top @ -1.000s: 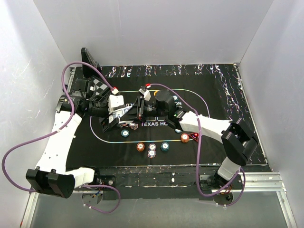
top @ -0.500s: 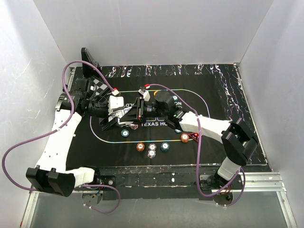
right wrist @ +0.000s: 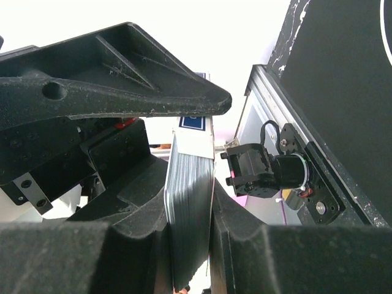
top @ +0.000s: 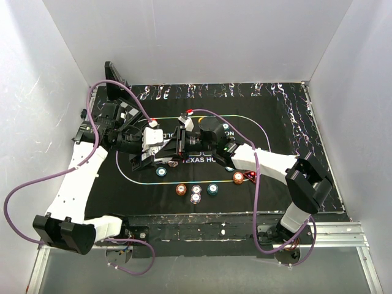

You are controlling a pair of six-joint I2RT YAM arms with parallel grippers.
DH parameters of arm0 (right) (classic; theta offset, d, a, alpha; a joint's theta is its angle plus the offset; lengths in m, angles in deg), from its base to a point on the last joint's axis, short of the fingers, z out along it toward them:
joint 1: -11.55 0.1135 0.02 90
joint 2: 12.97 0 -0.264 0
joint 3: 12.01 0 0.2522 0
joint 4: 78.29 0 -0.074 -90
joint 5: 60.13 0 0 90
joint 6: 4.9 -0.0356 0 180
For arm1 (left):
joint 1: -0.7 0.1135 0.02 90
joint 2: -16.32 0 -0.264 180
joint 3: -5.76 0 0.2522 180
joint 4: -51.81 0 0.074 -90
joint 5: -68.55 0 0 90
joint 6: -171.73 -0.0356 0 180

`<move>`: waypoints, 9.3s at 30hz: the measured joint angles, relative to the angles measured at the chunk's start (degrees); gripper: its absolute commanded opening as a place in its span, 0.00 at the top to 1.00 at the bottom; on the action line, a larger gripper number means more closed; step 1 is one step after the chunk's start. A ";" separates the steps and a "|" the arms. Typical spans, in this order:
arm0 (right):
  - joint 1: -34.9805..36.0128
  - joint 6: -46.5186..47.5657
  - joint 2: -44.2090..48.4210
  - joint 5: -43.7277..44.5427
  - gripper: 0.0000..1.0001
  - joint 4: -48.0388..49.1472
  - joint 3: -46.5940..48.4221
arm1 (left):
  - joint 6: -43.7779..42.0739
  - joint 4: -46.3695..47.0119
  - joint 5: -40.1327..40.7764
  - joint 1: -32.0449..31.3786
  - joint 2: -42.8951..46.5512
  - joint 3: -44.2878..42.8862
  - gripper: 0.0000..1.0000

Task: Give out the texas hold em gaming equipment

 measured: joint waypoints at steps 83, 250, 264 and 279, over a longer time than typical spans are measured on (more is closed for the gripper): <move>-0.39 10.43 2.95 1.99 0.52 -20.76 3.50 | 6.64 3.67 3.37 -0.94 8.61 9.44 0.59; -2.91 14.40 2.27 -5.55 0.26 -15.63 1.42 | 16.98 12.44 0.37 -0.94 12.52 15.67 0.80; -3.02 11.28 1.81 -7.30 0.44 -10.38 -0.33 | 18.01 13.97 0.37 -0.94 12.41 15.67 0.81; -3.74 8.46 1.75 -7.74 0.52 -6.40 -3.37 | 18.64 14.08 0.09 -0.94 12.44 15.67 0.82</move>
